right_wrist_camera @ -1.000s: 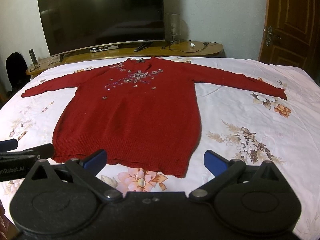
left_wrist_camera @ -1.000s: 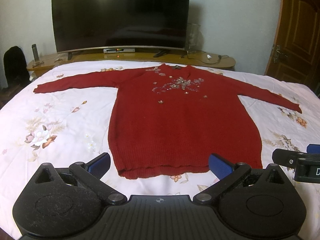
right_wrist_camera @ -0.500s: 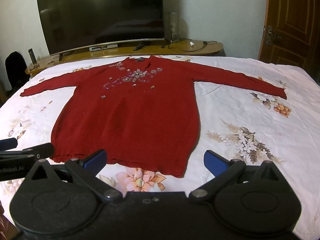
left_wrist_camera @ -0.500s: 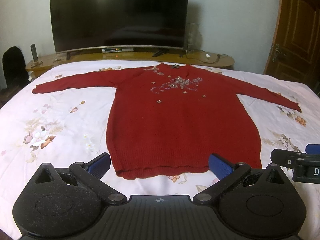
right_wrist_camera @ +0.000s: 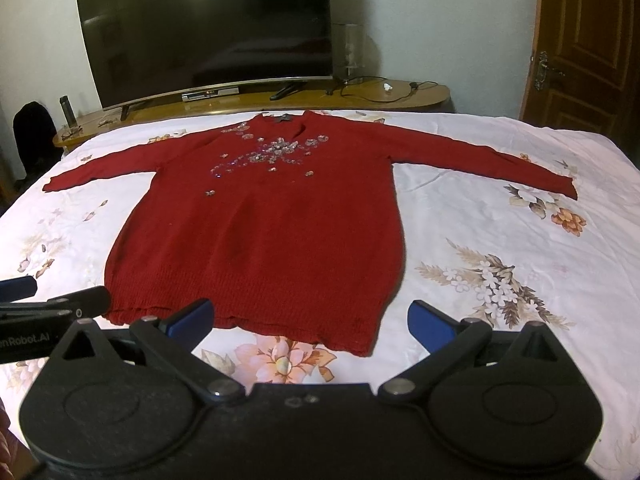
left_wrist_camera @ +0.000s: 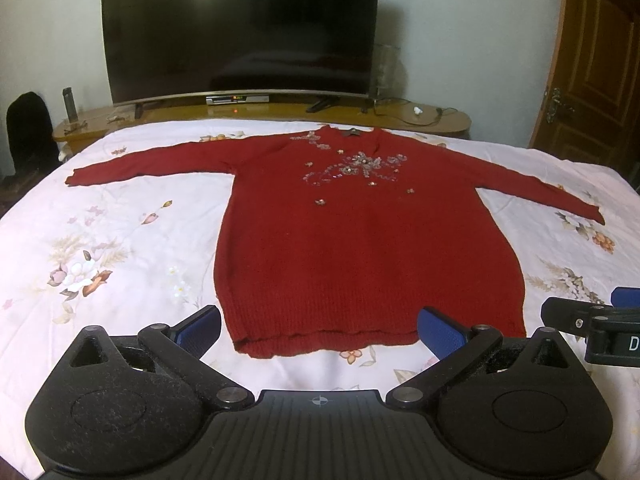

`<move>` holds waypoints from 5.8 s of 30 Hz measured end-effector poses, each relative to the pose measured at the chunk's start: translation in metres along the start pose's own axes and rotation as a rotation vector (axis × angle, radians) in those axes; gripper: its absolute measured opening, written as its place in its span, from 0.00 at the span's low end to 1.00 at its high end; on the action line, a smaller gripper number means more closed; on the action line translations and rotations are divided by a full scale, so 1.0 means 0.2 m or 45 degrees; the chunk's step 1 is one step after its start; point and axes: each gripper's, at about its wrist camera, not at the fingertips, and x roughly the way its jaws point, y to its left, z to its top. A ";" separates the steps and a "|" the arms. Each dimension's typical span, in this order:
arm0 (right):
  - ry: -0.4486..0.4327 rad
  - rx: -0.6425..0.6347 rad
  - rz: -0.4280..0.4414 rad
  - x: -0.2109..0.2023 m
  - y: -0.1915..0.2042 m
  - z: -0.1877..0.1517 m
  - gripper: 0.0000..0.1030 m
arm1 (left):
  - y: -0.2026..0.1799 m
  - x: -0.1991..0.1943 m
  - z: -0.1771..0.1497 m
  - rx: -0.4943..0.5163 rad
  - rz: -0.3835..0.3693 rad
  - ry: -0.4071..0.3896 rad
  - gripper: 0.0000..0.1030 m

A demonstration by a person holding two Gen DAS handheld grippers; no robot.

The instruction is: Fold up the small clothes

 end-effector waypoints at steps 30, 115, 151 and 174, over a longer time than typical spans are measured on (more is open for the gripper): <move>-0.151 0.111 -0.060 0.08 -0.21 0.06 1.00 | 0.06 0.23 0.13 0.040 -0.031 -0.130 1.00; -0.255 -0.018 0.001 1.39 -0.04 0.75 0.46 | 0.29 2.02 1.02 -0.270 -0.585 0.143 0.61; -0.147 0.189 -0.127 1.57 -0.46 0.77 0.43 | 0.64 2.28 0.99 -0.454 -0.472 0.136 0.04; -0.147 0.179 -0.039 1.83 -0.50 1.00 0.23 | 0.66 2.29 0.93 -0.414 -0.439 0.081 0.04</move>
